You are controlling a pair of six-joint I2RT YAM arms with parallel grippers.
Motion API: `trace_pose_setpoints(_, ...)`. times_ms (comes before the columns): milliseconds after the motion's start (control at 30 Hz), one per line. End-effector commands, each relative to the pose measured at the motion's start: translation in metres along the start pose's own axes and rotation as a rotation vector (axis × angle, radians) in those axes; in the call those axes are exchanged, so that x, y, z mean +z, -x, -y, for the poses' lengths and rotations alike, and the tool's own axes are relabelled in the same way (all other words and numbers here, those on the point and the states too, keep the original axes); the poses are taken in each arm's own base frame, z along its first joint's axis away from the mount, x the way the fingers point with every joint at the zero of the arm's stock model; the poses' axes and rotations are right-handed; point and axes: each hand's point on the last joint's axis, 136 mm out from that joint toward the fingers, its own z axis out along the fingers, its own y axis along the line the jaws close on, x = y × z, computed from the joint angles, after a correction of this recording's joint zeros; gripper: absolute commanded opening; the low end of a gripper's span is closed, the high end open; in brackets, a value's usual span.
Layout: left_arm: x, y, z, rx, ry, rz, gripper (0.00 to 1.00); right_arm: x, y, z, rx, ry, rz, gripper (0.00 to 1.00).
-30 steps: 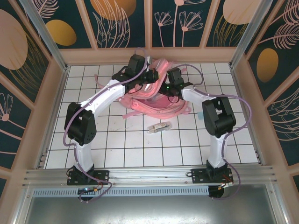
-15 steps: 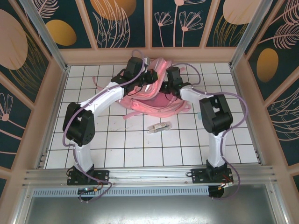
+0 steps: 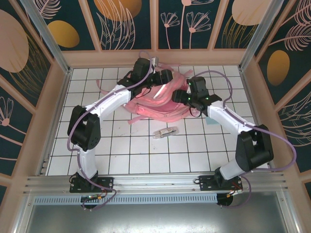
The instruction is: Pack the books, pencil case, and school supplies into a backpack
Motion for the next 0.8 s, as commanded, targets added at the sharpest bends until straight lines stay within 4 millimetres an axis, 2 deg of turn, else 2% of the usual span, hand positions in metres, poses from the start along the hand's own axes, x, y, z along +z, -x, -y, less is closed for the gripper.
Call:
trace_pose_setpoints(0, -0.032, 0.031, 0.007, 0.036, 0.026, 0.129, 0.99, -0.011, -0.016, -0.016, 0.021, 0.005, -0.015, 0.72)
trace_pose_setpoints(67, -0.050, 0.038, -0.018, 0.010, 0.104, 0.180, 0.99, -0.007, -0.027, -0.030, 0.023, 0.006, -0.026, 0.69)
trace_pose_setpoints(133, -0.066, 0.036, -0.052, -0.025, 0.190, 0.206, 0.99, -0.002, -0.043, -0.053, 0.005, 0.038, -0.039, 0.67)
trace_pose_setpoints(167, -0.071, 0.030, -0.076, -0.057, 0.239, 0.206, 0.99, 0.001, -0.050, -0.067, -0.006, 0.062, -0.045, 0.67)
trace_pose_setpoints(200, -0.085, 0.031, -0.084, -0.084, 0.249, 0.223, 0.99, 0.003, -0.055, -0.075, -0.005, 0.072, -0.051, 0.66)
trace_pose_setpoints(267, -0.100, 0.017, -0.119, -0.165, 0.278, 0.235, 0.99, 0.013, -0.070, -0.100, -0.003, 0.132, -0.079, 0.64)
trace_pose_setpoints(367, -0.114, -0.002, -0.166, -0.227, 0.344, 0.258, 0.99, 0.031, -0.082, -0.116, 0.007, 0.142, -0.103, 0.60)
trace_pose_setpoints(500, -0.112, -0.020, -0.209, -0.284, 0.411, 0.228, 0.98, 0.049, -0.086, -0.101, 0.102, 0.098, -0.096, 0.59)
trace_pose_setpoints(700, -0.085, -0.033, -0.240, -0.408, 0.422, 0.222, 0.92, 0.064, -0.087, -0.052, 0.283, 0.044, -0.079, 0.59)
trace_pose_setpoints(767, -0.076, -0.035, -0.249, -0.448, 0.419, 0.238, 0.87, 0.067, -0.087, -0.041, 0.299, 0.029, -0.071, 0.59)
